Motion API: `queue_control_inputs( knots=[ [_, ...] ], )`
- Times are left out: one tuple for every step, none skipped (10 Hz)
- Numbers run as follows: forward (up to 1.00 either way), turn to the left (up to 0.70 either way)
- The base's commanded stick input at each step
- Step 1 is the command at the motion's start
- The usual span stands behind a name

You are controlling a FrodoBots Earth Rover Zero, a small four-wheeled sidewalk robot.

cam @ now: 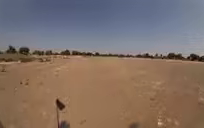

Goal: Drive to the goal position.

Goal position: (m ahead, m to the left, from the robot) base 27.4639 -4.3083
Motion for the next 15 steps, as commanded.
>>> queue_control_inputs(
  knots=[
    [0.50,0.00],
    [0.50,0.00],
    [0.50,0.00],
    [0.50,0.00],
    [0.50,0.00],
    [0.50,0.00],
    [0.50,0.00],
    [0.50,0.00],
    [0.50,0.00],
    [0.50,0.00],
    [0.50,0.00],
    [0.50,0.00],
    [0.50,0.00],
    [0.50,0.00],
    [0.50,0.00]
  ],
)
